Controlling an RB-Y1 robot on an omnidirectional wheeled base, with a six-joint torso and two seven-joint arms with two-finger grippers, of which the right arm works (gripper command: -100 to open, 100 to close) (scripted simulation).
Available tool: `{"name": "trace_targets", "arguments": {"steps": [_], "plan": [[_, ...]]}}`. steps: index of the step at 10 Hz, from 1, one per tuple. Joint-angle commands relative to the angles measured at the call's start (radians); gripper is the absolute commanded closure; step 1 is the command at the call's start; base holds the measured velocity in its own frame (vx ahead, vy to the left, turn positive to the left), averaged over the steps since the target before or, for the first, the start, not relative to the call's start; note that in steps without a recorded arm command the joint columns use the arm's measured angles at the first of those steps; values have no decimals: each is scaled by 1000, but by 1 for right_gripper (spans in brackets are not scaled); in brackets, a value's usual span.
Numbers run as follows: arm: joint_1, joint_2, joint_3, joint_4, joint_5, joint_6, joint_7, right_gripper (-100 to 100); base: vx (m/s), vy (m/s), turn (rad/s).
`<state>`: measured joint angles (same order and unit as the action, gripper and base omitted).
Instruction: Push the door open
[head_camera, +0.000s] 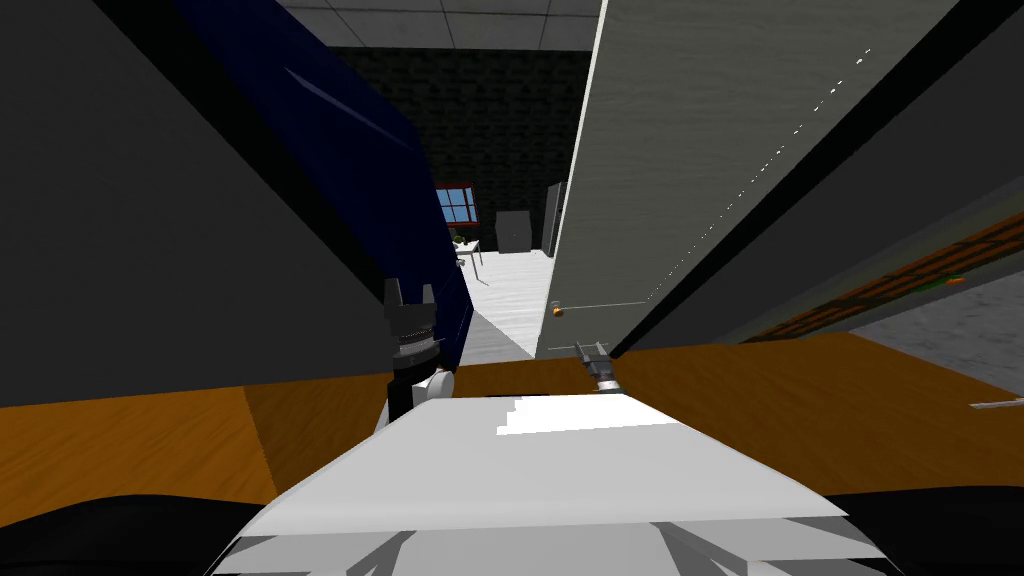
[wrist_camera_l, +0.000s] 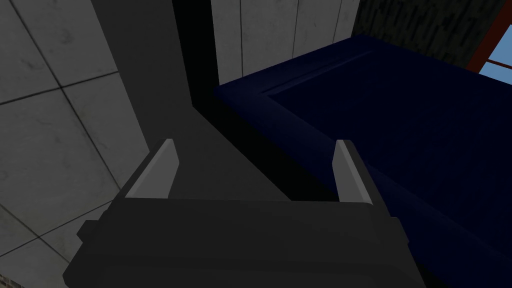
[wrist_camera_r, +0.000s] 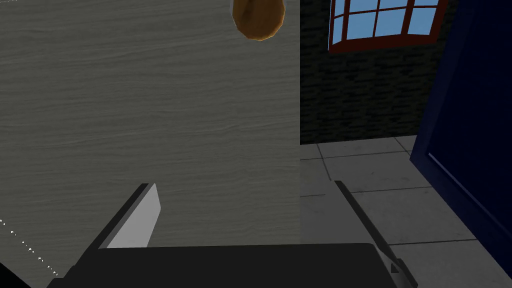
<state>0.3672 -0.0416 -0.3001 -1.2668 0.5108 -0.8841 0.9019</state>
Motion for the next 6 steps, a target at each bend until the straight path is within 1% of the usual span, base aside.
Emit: {"name": "trace_targets", "arguments": {"steps": [1,2,3,6], "plan": [[-3,7,-9,29,13,-10,26,-100,104,-14,40],[-6,14,-17,54,26,-16,48,-100,109,-13,54],[-8,18,-21,65,31,-19,59,-100,110,-5,52],[-15,39,-40,123,62,-35,112,-100,121,-4,51]]}}
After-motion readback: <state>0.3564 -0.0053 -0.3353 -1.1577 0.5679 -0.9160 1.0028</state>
